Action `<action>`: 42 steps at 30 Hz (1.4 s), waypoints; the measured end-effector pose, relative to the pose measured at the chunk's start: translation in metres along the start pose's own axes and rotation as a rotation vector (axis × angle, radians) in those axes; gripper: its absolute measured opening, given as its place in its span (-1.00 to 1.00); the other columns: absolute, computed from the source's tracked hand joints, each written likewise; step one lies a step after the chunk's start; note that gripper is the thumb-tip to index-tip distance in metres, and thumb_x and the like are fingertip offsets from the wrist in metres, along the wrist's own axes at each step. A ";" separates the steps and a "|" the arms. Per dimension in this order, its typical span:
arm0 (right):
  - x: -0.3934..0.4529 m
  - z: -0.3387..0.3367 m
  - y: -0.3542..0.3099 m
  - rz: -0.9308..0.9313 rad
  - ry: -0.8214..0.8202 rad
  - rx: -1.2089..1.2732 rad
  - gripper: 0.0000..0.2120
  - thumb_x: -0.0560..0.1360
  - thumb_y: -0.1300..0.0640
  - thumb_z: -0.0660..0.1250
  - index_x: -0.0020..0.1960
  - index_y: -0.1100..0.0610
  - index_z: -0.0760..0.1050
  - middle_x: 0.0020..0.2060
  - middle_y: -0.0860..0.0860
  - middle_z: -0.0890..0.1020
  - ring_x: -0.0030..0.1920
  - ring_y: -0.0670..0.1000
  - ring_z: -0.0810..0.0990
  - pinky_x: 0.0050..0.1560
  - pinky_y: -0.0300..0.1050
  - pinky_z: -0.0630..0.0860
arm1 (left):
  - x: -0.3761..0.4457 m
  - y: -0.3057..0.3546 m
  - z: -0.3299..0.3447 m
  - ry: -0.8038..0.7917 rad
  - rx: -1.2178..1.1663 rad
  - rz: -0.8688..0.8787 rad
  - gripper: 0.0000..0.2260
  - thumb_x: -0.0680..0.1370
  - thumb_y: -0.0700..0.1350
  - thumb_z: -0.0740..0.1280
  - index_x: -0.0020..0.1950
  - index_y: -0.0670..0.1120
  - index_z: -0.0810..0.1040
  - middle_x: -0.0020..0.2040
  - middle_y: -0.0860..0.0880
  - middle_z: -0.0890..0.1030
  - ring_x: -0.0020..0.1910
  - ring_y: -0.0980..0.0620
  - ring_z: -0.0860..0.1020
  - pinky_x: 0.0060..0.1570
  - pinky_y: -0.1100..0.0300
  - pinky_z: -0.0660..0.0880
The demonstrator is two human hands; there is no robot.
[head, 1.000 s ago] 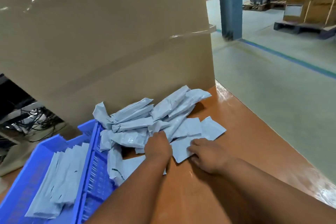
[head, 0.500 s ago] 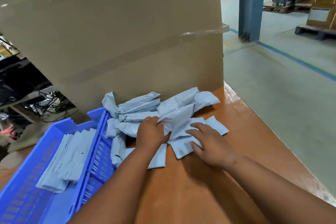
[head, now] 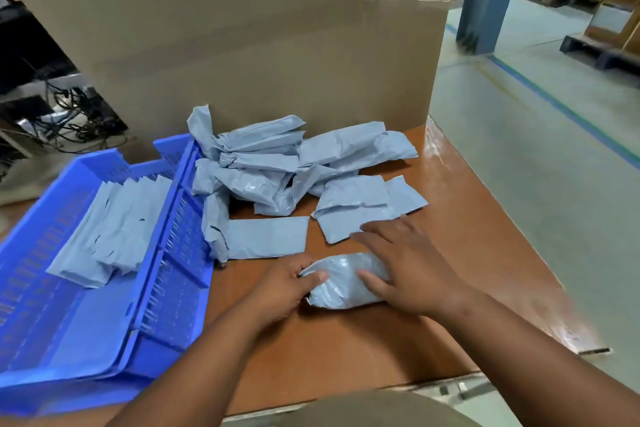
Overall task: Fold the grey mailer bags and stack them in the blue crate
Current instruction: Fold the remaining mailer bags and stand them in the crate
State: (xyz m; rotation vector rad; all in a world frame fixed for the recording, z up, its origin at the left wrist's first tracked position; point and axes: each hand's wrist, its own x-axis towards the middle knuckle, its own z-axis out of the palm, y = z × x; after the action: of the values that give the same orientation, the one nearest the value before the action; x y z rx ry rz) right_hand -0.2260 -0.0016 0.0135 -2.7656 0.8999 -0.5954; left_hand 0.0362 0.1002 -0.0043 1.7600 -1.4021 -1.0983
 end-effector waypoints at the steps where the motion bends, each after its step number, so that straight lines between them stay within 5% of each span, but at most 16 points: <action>1: -0.005 0.004 -0.003 -0.017 -0.087 -0.037 -0.39 0.53 -0.32 0.33 0.50 -0.11 0.44 0.36 -0.08 0.56 0.34 0.04 0.51 0.41 0.21 0.39 | -0.005 -0.006 0.002 0.019 0.056 0.061 -0.90 0.62 0.02 0.45 0.01 0.02 0.70 -0.12 0.06 0.71 -0.13 0.21 0.61 -0.04 0.15 0.51; 4: -0.017 0.017 -0.017 -0.061 -0.177 -0.170 -0.44 0.49 -0.30 0.36 0.42 -0.10 0.46 0.21 -0.09 0.58 0.19 0.05 0.54 0.24 0.12 0.46 | -0.017 -0.016 0.001 0.159 0.388 0.363 -0.78 0.60 -0.24 0.44 0.06 0.10 0.70 -0.04 0.25 0.69 -0.02 0.30 0.62 0.01 0.36 0.48; 8: -0.025 0.037 -0.036 -0.120 -0.089 -0.230 -0.78 0.57 -0.03 0.37 0.18 0.00 0.49 0.13 0.01 0.55 0.10 0.15 0.53 0.12 0.10 0.44 | -0.033 -0.046 -0.001 0.244 0.692 0.545 -0.55 0.38 -0.34 0.47 0.22 0.00 0.68 0.20 0.07 0.69 0.15 -0.02 0.63 0.19 0.02 0.57; 11: -0.038 0.054 -0.043 -0.099 -0.170 -0.135 -0.69 0.60 -0.13 0.33 0.27 -0.01 0.48 0.39 0.04 0.49 0.34 0.16 0.49 0.41 0.17 0.37 | -0.051 -0.067 0.006 0.219 0.722 0.525 -0.49 0.38 -0.28 0.50 0.30 0.03 0.62 0.33 0.03 0.64 0.30 -0.06 0.60 0.21 -0.09 0.59; 15: -0.053 0.059 -0.043 -0.038 -0.220 0.032 -0.55 0.63 -0.34 0.27 0.37 -0.08 0.45 0.60 -0.03 0.35 0.58 0.01 0.31 0.64 0.21 0.11 | -0.075 -0.087 0.016 0.161 0.769 0.492 -0.49 0.60 0.06 0.39 0.54 0.00 0.48 0.58 -0.01 0.45 0.58 -0.03 0.39 0.48 -0.09 0.43; 22: -0.046 0.056 -0.044 0.032 -0.223 0.135 -0.63 0.73 -0.19 0.19 0.46 -0.08 0.45 0.56 -0.11 0.40 0.56 -0.06 0.32 0.64 0.16 0.12 | -0.094 -0.093 0.023 0.237 0.780 0.417 -0.56 0.68 0.14 0.30 0.50 -0.02 0.52 0.59 -0.01 0.43 0.63 -0.02 0.30 0.52 -0.19 0.33; 27: -0.008 0.056 -0.059 0.183 -0.088 -0.049 -0.70 0.71 -0.07 0.19 0.42 -0.07 0.44 0.55 0.03 0.40 0.56 0.11 0.35 0.60 0.39 0.13 | -0.074 -0.046 0.025 0.363 0.693 0.411 -0.56 0.72 0.02 0.16 0.54 -0.11 0.47 0.60 -0.06 0.41 0.63 -0.04 0.29 0.58 -0.04 0.29; 32: 0.022 0.074 -0.063 0.440 -0.269 -0.214 -0.51 0.72 -0.12 0.06 0.61 0.00 0.24 0.71 0.14 0.06 0.71 0.21 -0.04 0.59 0.46 -0.14 | -0.019 -0.012 0.060 0.274 0.837 0.148 -0.45 0.72 0.05 -0.01 0.70 -0.13 0.22 0.73 -0.11 0.11 0.72 -0.08 -0.02 0.66 -0.19 0.01; 36: 0.009 0.094 -0.059 0.459 -0.276 -0.260 -0.44 0.67 -0.15 -0.08 0.56 -0.01 0.36 0.68 0.16 0.19 0.69 0.23 0.05 0.59 0.48 -0.09 | 0.004 -0.021 0.074 0.222 0.893 -0.028 -0.39 0.74 0.16 -0.15 0.73 -0.09 0.11 0.75 -0.10 -0.01 0.73 -0.08 -0.12 0.65 -0.23 -0.13; 42: 0.003 0.106 -0.054 0.428 -0.252 -0.251 -0.43 0.67 -0.13 -0.07 0.59 -0.01 0.34 0.67 0.17 0.21 0.69 0.20 0.09 0.61 0.43 -0.03 | 0.004 -0.031 0.078 0.214 0.995 -0.040 -0.34 0.72 0.19 -0.21 0.73 -0.14 0.11 0.75 -0.15 -0.01 0.73 -0.10 -0.12 0.64 -0.24 -0.13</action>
State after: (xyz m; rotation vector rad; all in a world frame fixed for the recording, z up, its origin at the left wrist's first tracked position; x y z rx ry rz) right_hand -0.1510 0.0441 -0.0666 -2.6345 1.5262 -0.0637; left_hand -0.0186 0.1055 -0.0672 2.4629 -1.9375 -0.1504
